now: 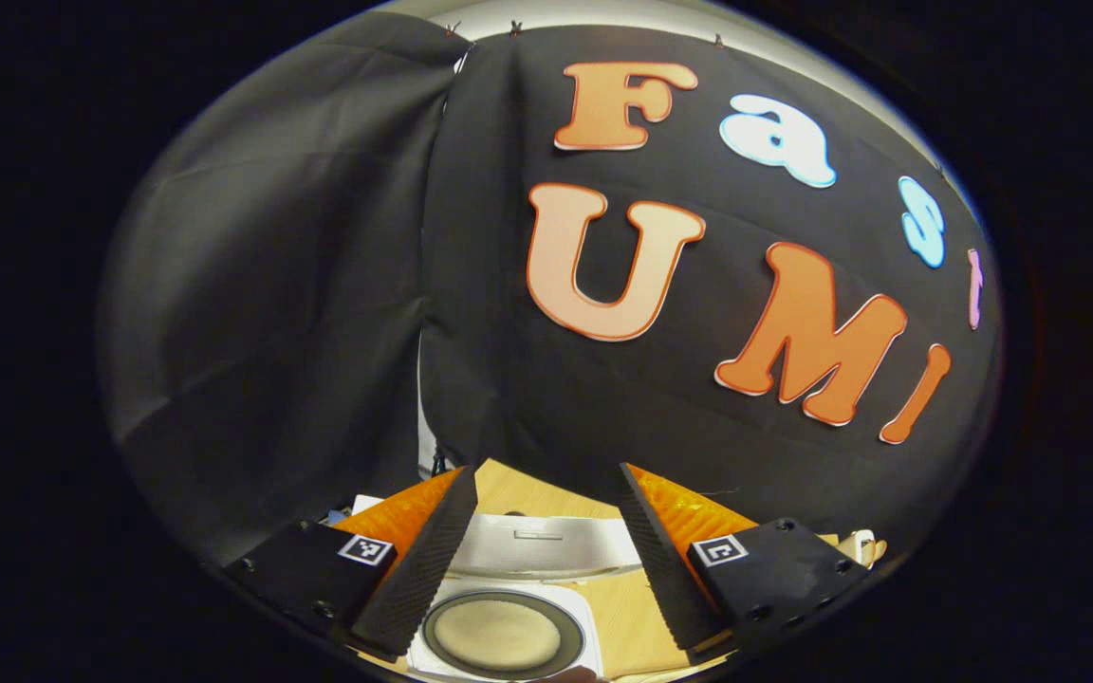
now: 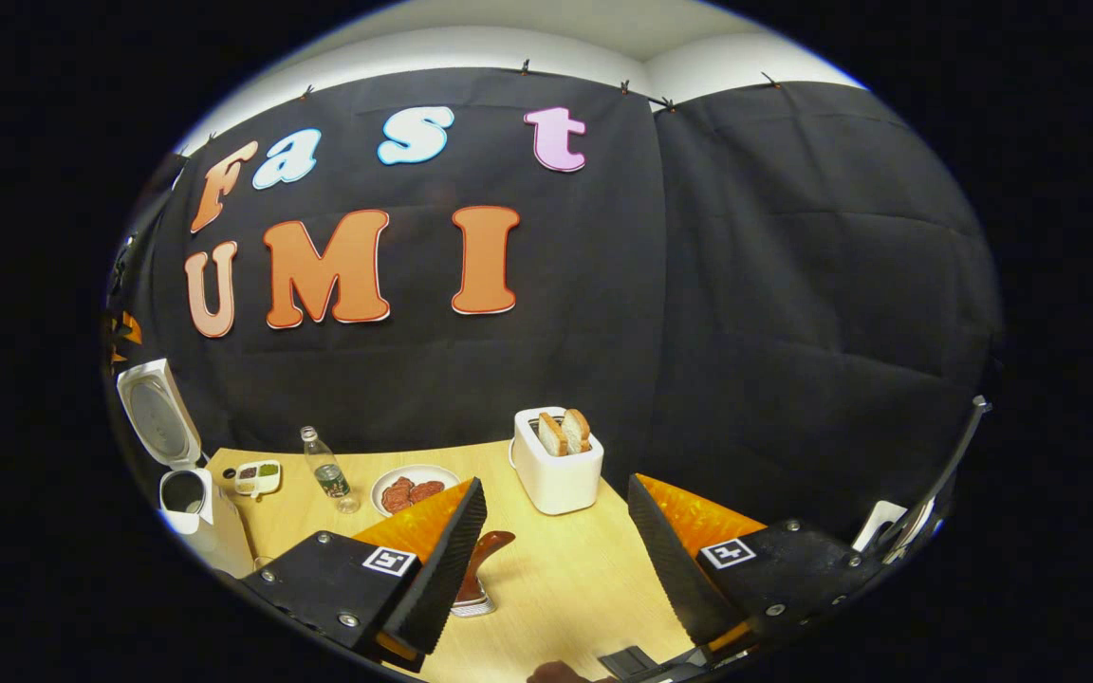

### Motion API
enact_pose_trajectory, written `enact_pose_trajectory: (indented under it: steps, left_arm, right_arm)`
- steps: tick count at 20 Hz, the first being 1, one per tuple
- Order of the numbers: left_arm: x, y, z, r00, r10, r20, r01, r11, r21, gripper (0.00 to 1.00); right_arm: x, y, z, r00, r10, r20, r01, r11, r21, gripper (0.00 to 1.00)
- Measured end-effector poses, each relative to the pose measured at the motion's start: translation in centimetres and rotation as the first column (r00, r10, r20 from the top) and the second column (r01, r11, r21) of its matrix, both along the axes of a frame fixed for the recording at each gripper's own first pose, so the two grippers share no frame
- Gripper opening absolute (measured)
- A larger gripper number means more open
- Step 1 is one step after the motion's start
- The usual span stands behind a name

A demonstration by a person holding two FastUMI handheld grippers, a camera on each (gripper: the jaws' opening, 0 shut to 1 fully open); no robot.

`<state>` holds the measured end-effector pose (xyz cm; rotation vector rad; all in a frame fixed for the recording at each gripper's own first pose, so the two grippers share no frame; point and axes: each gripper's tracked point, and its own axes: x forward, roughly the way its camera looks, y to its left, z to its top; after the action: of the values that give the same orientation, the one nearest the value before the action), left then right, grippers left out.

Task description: Close the left gripper, press the button to open the rice cooker; take a wooden spoon from the chopstick holder with the right hand, scoop a spoonful of rice and pour it into the rice cooker, then put the wooden spoon back into the chopstick holder.

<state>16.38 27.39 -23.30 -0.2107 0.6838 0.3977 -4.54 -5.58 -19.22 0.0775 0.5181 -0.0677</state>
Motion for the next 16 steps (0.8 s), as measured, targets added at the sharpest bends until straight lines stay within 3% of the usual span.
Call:
enact_pose_trajectory:
  steps: [4,6,8,10,13,16]
  left_arm:
    - [-0.7,1.2,-2.0,0.986,0.016,-0.166,-0.012,1.0,0.026,1.0]
    - [-2.2,1.5,-2.7,0.957,0.018,-0.291,0.005,0.997,0.078,1.0]
    - [-2.9,0.3,-3.3,0.936,-0.002,-0.352,0.014,0.999,0.031,1.0]
    - [-5.1,-1.4,-4.4,0.901,-0.019,-0.434,-0.002,0.999,-0.047,0.99]
    - [-9.7,-3.6,-6.5,0.824,-0.033,-0.566,-0.053,0.989,-0.135,1.0]
    - [-12.6,-4.5,-9.3,0.782,-0.059,-0.62,-0.05,0.986,-0.157,0.99]
  right_arm:
    - [-0.7,-0.2,0.3,1.0,-0.003,0.01,0.003,1.0,-0.015,0.93]
    - [-0.5,0.4,0.3,1.0,0.005,0.019,-0.005,1.0,0.003,0.94]
    - [-0.2,1.1,0.2,0.999,0.019,0.029,-0.02,1.0,0.024,0.94]
    - [0.4,2.0,0.0,0.998,0.04,0.039,-0.042,0.998,0.046,0.94]
    - [1.0,3.4,-0.2,0.995,0.082,0.053,-0.085,0.994,0.063,0.93]
    - [1.6,5.1,-0.4,0.986,0.146,0.086,-0.153,0.985,0.08,0.94]
